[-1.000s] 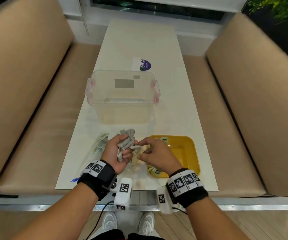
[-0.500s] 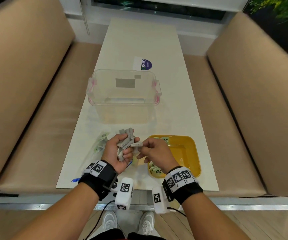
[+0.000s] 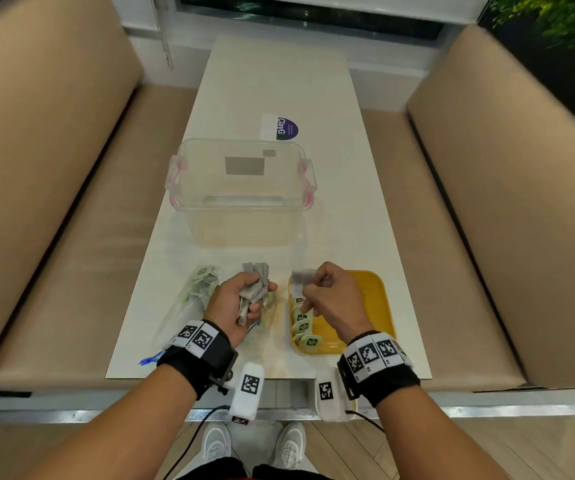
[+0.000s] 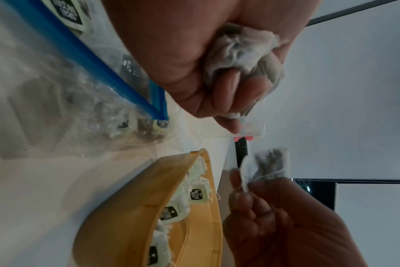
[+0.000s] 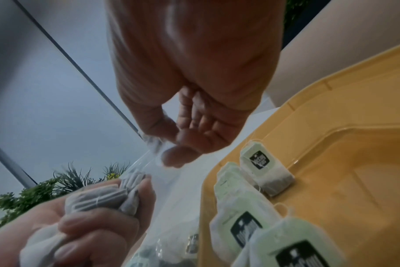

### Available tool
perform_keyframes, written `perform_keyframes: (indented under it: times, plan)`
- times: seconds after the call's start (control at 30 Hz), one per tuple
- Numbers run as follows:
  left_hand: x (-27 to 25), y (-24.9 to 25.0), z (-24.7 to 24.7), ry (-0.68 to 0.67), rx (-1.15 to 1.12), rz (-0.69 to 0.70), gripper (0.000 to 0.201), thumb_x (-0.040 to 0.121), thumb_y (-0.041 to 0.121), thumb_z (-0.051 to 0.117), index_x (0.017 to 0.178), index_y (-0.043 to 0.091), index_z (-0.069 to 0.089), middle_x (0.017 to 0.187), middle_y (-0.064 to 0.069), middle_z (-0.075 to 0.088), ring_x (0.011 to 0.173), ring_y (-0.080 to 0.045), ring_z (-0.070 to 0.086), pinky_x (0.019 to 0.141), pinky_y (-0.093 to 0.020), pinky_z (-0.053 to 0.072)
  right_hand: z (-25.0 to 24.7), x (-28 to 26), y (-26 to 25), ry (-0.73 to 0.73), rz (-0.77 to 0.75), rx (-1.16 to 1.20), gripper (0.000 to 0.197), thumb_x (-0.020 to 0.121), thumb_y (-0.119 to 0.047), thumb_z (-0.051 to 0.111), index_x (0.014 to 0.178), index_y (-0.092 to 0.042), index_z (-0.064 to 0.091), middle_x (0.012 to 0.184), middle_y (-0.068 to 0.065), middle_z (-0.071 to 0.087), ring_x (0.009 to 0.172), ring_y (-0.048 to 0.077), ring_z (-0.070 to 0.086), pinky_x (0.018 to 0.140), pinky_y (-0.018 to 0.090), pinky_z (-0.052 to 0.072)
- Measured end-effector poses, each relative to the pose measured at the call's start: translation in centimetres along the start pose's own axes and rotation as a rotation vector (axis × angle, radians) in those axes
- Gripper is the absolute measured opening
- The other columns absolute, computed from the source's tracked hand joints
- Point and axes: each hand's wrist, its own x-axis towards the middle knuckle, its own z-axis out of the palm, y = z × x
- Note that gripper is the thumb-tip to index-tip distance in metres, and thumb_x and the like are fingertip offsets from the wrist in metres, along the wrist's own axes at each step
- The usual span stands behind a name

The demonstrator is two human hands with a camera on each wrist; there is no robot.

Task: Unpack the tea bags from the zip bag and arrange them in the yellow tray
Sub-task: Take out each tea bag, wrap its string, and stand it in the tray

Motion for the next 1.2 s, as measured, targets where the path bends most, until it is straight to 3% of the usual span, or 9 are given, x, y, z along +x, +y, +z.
perform_keyframes:
  times: [0.1, 0.2, 0.43, 0.53, 0.6, 0.83, 0.93, 1.1, 1.2]
  plan:
    - [0.1, -0.2, -0.1, -0.005, 0.035, -0.008, 0.018, 0.096, 0.016, 0.047, 0.093, 0.004, 0.06, 0.087, -0.014, 0.066, 0.041, -0.011, 0.034, 0.036, -0.019, 0.027, -1.1, 0.2, 0.0, 0.055, 0.011, -0.006, 0.026, 0.075, 0.006, 0.057, 0.094, -0.008, 0.047, 0.061, 0.013, 0.061, 0.048, 0.019, 0.06, 0.043, 0.023, 0.04]
    - [0.3, -0.5, -0.3, -0.006, 0.074, -0.013, 0.018, 0.096, 0.017, 0.048, 0.093, 0.003, 0.059, 0.087, -0.014, 0.067, 0.042, -0.012, 0.035, 0.035, -0.019, 0.027, -2.5, 0.4, 0.0, 0.084, -0.005, 0.002, 0.016, 0.079, 0.008, 0.054, 0.091, -0.004, 0.053, 0.067, 0.01, 0.06, 0.051, 0.019, 0.059, 0.044, 0.025, 0.042]
    - [0.5, -0.9, -0.6, 0.004, 0.121, -0.014, 0.019, 0.096, 0.016, 0.047, 0.092, 0.002, 0.06, 0.09, -0.018, 0.065, 0.041, -0.012, 0.035, 0.037, -0.019, 0.026, -5.6, 0.3, 0.6, 0.013, -0.04, -0.096, 0.026, 0.074, 0.008, 0.068, 0.093, -0.01, 0.07, 0.084, 0.011, 0.067, 0.073, 0.02, 0.064, 0.07, 0.034, 0.058]
    - [0.4, -1.0, -0.6, 0.003, 0.135, -0.007, 0.021, 0.096, 0.015, 0.047, 0.087, 0.003, 0.061, 0.089, -0.018, 0.065, 0.041, -0.012, 0.035, 0.037, -0.02, 0.024, -6.2, 0.5, 0.9, 0.068, -0.102, -0.271, 0.007, 0.08, -0.013, 0.074, 0.084, -0.019, 0.071, 0.078, 0.002, 0.069, 0.07, 0.015, 0.063, 0.065, 0.029, 0.054]
    - [0.4, -1.0, -0.6, 0.006, 0.139, -0.005, 0.02, 0.096, 0.015, 0.047, 0.087, 0.002, 0.061, 0.089, -0.018, 0.066, 0.041, -0.012, 0.035, 0.037, -0.02, 0.025, -6.5, 0.8, 1.0, 0.083, -0.117, -0.385, 0.004, 0.081, -0.022, 0.075, 0.081, -0.022, 0.071, 0.084, -0.004, 0.065, 0.076, 0.011, 0.061, 0.066, 0.024, 0.049]
    - [0.5, -0.9, -0.8, 0.011, 0.137, -0.003, 0.018, 0.096, 0.015, 0.047, 0.091, 0.002, 0.06, 0.086, -0.017, 0.066, 0.041, -0.012, 0.034, 0.037, -0.02, 0.024, -6.5, 2.3, 1.4, 0.02, -0.119, -0.687, 0.009, 0.087, -0.01, 0.065, 0.09, -0.017, 0.07, 0.091, -0.003, 0.064, 0.082, 0.012, 0.056, 0.058, 0.012, 0.036]
    - [0.4, -0.8, -0.8, 0.013, 0.13, -0.009, 0.019, 0.097, 0.014, 0.046, 0.091, 0.001, 0.059, 0.082, -0.015, 0.067, 0.04, -0.012, 0.033, 0.036, -0.019, 0.023, -6.3, 2.8, 1.7, 0.004, -0.102, -0.683, 0.01, 0.085, -0.008, 0.066, 0.089, -0.016, 0.072, 0.09, -0.002, 0.064, 0.084, 0.013, 0.058, 0.059, 0.012, 0.037]
    - [0.3, -0.8, -0.9, 0.025, 0.123, -0.005, 0.017, 0.097, 0.014, 0.047, 0.094, 0.001, 0.058, 0.082, -0.015, 0.068, 0.041, -0.012, 0.032, 0.037, -0.02, 0.023, -5.8, 3.0, 2.0, -0.03, -0.046, -0.653, 0.01, 0.081, -0.009, 0.072, 0.078, -0.018, 0.07, 0.075, -0.008, 0.061, 0.075, 0.01, 0.057, 0.057, 0.015, 0.038]
    - [0.4, -0.9, -1.2, 0.031, 0.125, 0.001, 0.015, 0.097, 0.013, 0.047, 0.096, 0.001, 0.057, 0.082, -0.016, 0.068, 0.041, -0.013, 0.031, 0.037, -0.019, 0.023, -5.5, 3.1, 2.4, -0.034, -0.012, -0.63, 0.018, 0.08, -0.006, 0.072, 0.072, -0.021, 0.067, 0.076, -0.005, 0.064, 0.077, 0.014, 0.061, 0.061, 0.021, 0.048]
